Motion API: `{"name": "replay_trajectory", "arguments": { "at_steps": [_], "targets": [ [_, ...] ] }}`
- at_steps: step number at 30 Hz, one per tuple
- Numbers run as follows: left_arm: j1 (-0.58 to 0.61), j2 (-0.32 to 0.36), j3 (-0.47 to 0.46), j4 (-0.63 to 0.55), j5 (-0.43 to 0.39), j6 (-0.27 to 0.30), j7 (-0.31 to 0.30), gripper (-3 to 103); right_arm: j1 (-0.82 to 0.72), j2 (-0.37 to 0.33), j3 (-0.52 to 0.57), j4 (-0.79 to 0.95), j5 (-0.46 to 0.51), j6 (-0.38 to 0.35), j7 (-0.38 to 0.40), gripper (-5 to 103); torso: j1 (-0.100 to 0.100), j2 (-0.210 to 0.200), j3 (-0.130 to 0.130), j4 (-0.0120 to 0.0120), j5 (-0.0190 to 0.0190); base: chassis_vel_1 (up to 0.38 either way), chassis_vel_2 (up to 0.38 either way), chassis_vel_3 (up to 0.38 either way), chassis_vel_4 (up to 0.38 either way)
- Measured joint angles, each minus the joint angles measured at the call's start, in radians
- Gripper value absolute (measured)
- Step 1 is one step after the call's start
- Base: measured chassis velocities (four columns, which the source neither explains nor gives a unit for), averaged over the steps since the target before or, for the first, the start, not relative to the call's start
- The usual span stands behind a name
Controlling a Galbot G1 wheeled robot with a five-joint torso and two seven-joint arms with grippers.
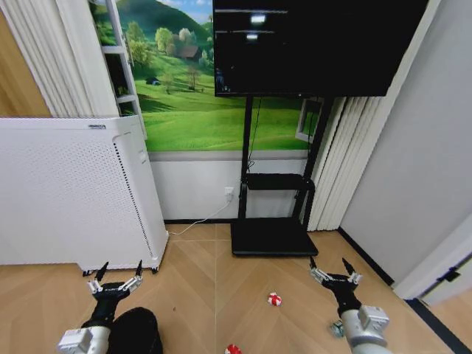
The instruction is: Pick up the trash bin and place the garbage on the floor into it.
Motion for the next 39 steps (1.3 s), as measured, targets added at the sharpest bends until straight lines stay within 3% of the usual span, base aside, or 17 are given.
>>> {"name": "replay_trajectory", "arguments": {
  "at_steps": [21,27,39],
  "targets": [
    [-0.004,0.002,0.001,0.011,-0.005,-0.001,0.0,100,0.001,0.003,-0.003,-0.003,-0.001,-0.001,-0.001,100,-0.023,-0.069,-0.046,-0.0001,0.0,0.0,0.0,0.0,0.0],
    [-0.004,-0.001,0.002,0.016,-0.004,-0.005,0.0,100,-0.002,0.002,0.0,-0.004,-0.001,-0.001,-0.003,100,-0.037,-0.113,-0.077,0.0,0.0,0.0,0.0,0.0,0.0],
    [-0.005,0.0,0.002,0.029,-0.004,-0.007,0.0,100,-0.003,0.004,0.002,-0.004,-0.003,0.0,-0.004,100,-0.05,-0.156,-0.106,0.0,0.0,0.0,0.0,0.0,0.0]
  ]
}}
